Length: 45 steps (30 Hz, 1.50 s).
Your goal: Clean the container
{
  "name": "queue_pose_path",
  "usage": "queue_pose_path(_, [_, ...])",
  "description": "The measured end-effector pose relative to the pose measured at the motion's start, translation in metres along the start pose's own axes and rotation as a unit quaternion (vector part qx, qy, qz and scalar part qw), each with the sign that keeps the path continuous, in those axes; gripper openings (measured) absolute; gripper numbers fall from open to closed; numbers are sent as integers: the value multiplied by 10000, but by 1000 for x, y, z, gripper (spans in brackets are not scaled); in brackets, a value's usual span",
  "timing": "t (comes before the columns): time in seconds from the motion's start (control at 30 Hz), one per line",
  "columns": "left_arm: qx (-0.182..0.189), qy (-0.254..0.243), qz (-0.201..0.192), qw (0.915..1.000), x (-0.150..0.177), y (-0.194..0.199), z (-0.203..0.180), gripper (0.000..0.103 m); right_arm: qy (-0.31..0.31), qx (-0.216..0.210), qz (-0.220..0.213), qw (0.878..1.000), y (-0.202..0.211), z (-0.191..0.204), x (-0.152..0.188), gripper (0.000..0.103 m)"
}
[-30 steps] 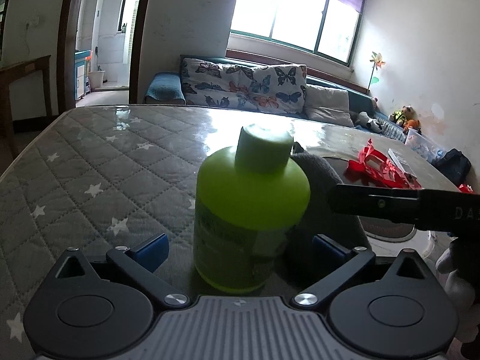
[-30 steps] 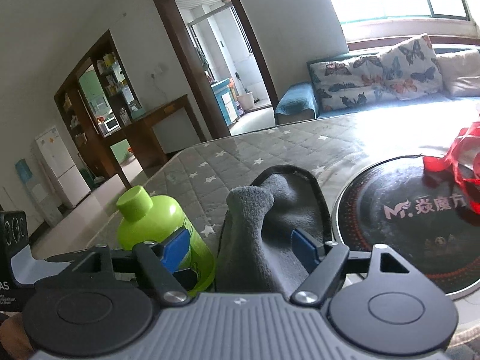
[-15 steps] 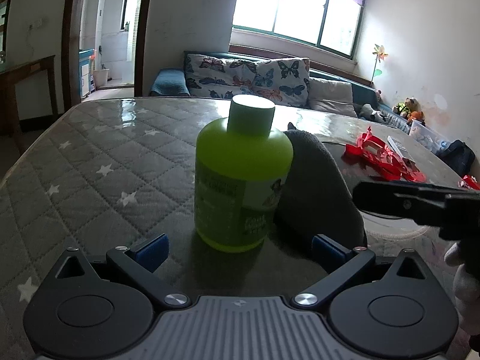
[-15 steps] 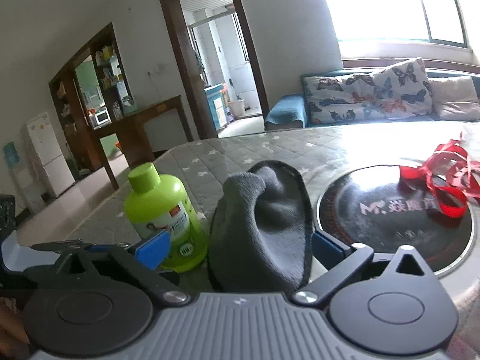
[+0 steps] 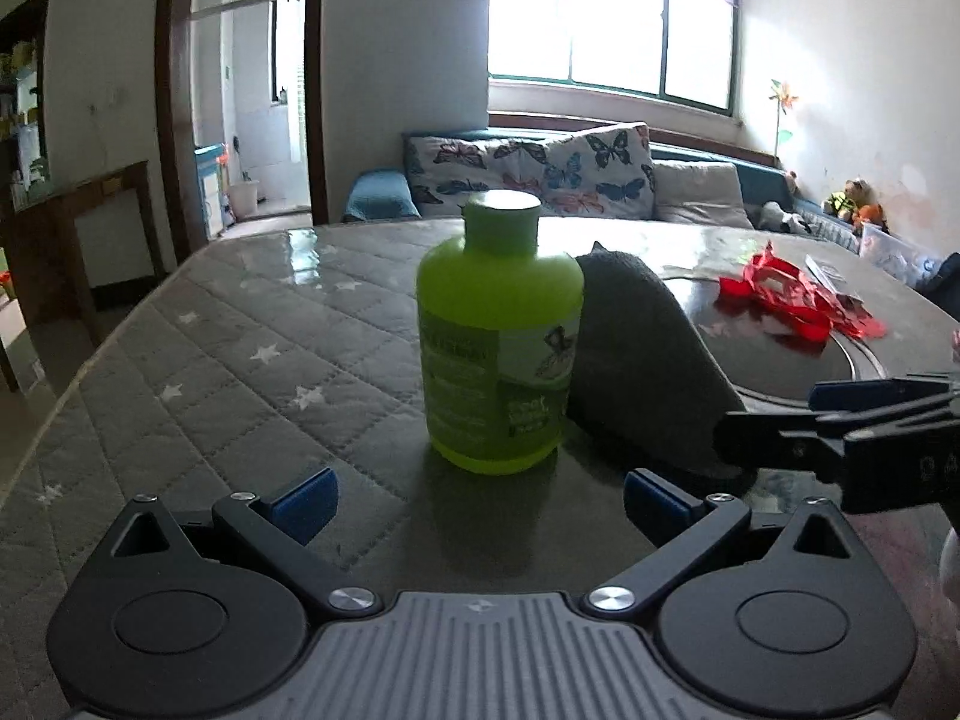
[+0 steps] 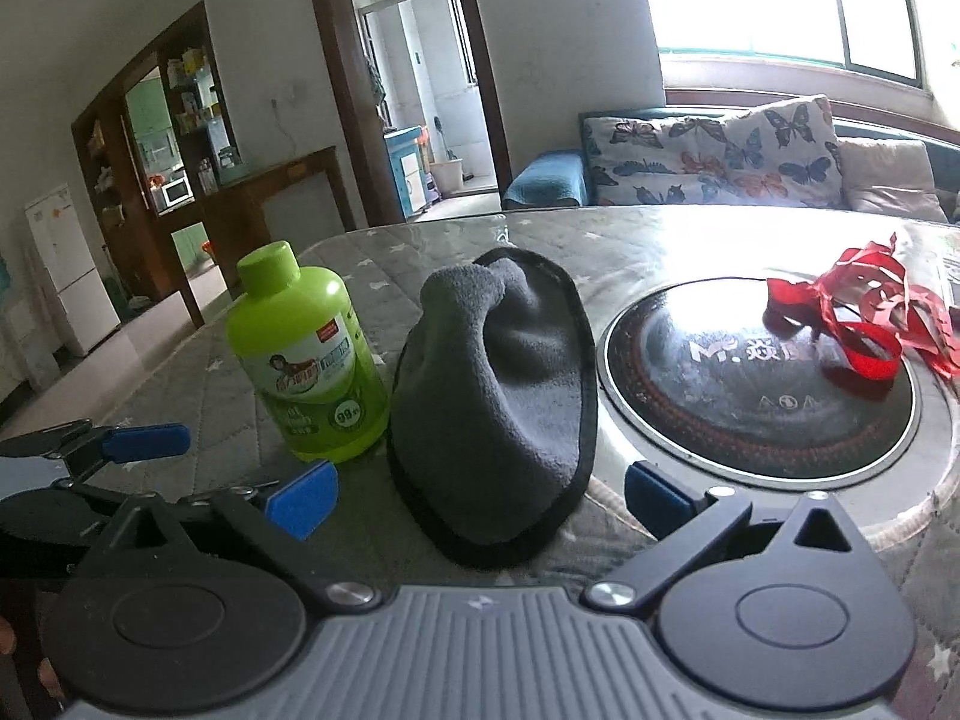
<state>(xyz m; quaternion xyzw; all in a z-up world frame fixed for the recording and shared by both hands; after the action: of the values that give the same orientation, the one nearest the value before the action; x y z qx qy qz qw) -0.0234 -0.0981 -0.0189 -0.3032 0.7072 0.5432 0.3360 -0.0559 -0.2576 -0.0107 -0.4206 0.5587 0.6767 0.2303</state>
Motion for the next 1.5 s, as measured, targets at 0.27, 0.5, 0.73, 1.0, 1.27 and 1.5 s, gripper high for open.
queue_pose_path(0.27, [-111,30,207,9997,12,-6,-3,103,18,139,114,9998,-2,-7,9,103])
queue_pose_path(0.5, [-273,54,378,9989,18,-14,-4,103,-30,152,200,9997,-4,-15,18,103])
queue_pose_path(0.73, [-453,109,407,9981,19,-18,0,103,36,220,250,9994,-4,-18,24,103])
queue_pose_path(1.0, [-564,174,397,9975,18,-12,25,103,-15,374,271,9989,-3,-25,30,103])
queue_pose_path(1.27, [-645,216,377,9970,16,-12,36,103,-69,530,263,9982,-1,-36,35,103])
queue_pose_path(1.5, [-735,303,353,9962,11,-14,50,103,-90,693,261,9972,1,-47,37,103])
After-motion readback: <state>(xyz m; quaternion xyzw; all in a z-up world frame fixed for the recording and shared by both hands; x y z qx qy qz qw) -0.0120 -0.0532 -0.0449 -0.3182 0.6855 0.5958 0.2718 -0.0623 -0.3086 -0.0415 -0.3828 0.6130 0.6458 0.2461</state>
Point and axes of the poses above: each gripper's, at about its wrist camera, not at the fingertips, and y roughly against the way its jaws point, z to its left, x to its underside, the point moved 6 cm from there along -y, roughly the way its jaws point, and after that the axes turned 11 degrees about y, right-handed, at the moved point
